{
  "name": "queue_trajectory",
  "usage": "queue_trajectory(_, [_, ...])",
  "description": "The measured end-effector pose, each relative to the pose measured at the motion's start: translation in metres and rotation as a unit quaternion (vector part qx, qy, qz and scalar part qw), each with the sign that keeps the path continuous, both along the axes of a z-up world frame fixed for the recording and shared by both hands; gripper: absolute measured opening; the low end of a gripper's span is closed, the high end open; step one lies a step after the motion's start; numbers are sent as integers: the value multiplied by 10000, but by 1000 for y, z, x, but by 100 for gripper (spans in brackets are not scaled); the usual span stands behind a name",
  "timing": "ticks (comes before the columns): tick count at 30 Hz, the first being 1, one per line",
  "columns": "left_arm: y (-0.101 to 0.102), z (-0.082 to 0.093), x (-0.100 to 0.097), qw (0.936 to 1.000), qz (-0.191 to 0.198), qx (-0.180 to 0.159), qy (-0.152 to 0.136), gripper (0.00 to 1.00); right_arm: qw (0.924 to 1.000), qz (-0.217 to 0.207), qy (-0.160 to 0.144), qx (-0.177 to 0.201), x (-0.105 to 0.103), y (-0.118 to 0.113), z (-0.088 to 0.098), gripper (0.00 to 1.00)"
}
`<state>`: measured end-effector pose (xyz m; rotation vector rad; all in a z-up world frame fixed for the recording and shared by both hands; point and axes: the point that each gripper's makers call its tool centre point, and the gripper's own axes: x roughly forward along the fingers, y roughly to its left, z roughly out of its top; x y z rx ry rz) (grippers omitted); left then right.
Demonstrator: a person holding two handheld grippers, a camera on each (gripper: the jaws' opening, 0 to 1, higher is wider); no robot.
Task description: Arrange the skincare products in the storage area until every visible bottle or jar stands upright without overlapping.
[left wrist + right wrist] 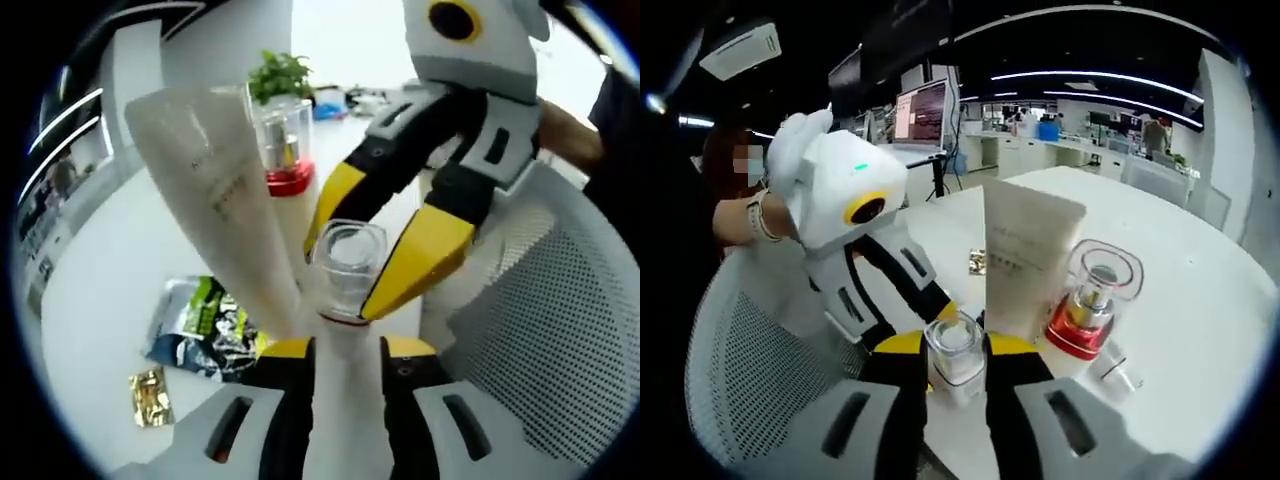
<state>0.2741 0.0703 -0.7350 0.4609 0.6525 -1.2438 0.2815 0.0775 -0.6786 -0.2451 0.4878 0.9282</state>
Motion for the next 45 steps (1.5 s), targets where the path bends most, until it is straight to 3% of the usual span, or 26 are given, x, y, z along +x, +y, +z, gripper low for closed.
queue_trajectory(13, [-1,-2,-4,10000,-77,47,36,23,10000,14,-18,-89,0,-4,-2,26])
queue_trajectory(25, [2,-3,0,9999,26,103,47,22,9990,-36,291,-333,-5,-16,-19,28])
queue_trajectory(34, [3,-6,0,9999,41,141,82,21,9961,-256,682,-498,-5,-23,-39,23])
queue_trajectory(45, [1,-6,0,9998,117,101,134,13,9942,-223,816,-669,-6,-23,-49,17])
